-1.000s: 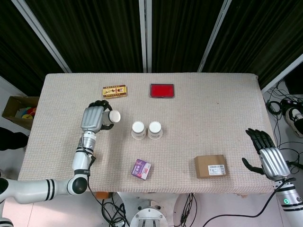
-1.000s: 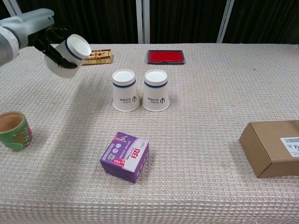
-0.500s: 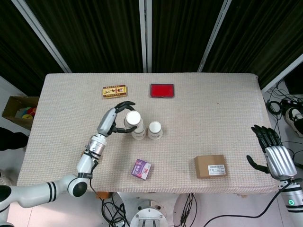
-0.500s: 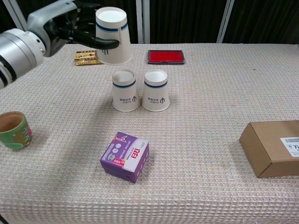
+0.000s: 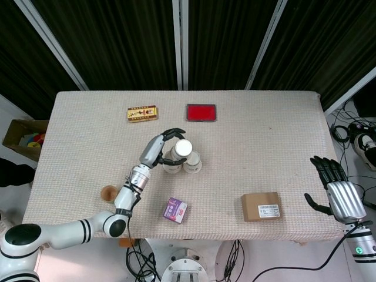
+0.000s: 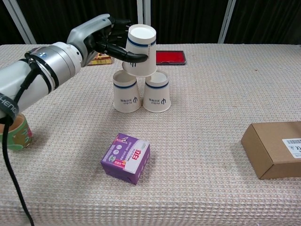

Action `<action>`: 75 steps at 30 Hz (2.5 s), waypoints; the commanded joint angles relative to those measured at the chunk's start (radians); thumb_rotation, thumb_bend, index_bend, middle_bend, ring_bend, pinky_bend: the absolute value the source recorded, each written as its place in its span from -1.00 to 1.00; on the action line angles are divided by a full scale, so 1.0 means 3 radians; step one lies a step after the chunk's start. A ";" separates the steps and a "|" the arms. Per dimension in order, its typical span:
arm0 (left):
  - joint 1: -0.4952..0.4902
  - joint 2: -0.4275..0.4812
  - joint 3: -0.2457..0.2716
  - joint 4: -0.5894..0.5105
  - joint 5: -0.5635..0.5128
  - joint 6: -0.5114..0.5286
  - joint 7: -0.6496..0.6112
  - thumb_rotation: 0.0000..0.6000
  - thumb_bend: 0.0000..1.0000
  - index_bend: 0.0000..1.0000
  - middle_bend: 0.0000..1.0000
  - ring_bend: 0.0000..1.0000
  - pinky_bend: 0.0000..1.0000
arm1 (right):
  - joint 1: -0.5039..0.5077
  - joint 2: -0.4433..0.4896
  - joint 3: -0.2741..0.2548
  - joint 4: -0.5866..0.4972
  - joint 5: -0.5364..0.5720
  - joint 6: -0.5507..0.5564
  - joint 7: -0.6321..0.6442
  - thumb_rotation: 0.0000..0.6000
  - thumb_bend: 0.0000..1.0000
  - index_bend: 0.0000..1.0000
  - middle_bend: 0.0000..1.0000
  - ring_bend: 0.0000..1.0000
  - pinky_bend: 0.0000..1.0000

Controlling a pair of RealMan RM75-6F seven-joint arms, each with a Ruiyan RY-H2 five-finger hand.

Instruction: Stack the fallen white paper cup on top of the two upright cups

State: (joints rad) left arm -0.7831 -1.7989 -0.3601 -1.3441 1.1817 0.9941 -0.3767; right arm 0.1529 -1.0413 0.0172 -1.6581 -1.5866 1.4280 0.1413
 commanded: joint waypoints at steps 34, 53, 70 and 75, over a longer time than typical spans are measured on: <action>0.0032 0.0019 -0.0030 -0.0121 -0.0207 -0.0157 0.0067 1.00 -0.61 0.00 -0.57 -0.67 -0.64 | -0.0012 -0.0031 0.0008 0.0031 0.0005 -0.0012 0.0021 1.00 -0.47 -0.93 -0.86 -1.00 -1.00; 0.0040 0.0038 -0.0030 -0.0123 -0.0208 -0.0160 0.0120 1.00 -0.67 -0.20 -0.61 -0.68 -0.66 | -0.0009 -0.0035 0.0013 0.0032 0.0008 -0.0024 0.0019 1.00 -0.47 -0.93 -0.86 -1.00 -1.00; 0.0035 0.0036 -0.0014 -0.0100 -0.0191 -0.0160 0.0168 1.00 -0.66 -0.34 -0.65 -0.70 -0.67 | -0.0009 -0.0040 0.0015 0.0050 0.0010 -0.0030 0.0040 1.00 -0.47 -0.93 -0.86 -1.00 -1.00; 0.0045 0.0035 0.0013 -0.0091 -0.0121 -0.0118 0.0170 1.00 -0.66 -0.53 -0.71 -0.72 -0.68 | -0.0011 -0.0042 0.0015 0.0057 0.0009 -0.0025 0.0050 1.00 -0.47 -0.93 -0.86 -1.00 -1.00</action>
State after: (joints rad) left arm -0.7706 -1.7883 -0.3581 -1.3721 1.1418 0.9559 -0.3250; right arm 0.1495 -1.0540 0.0216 -1.6410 -1.5838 1.4206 0.1564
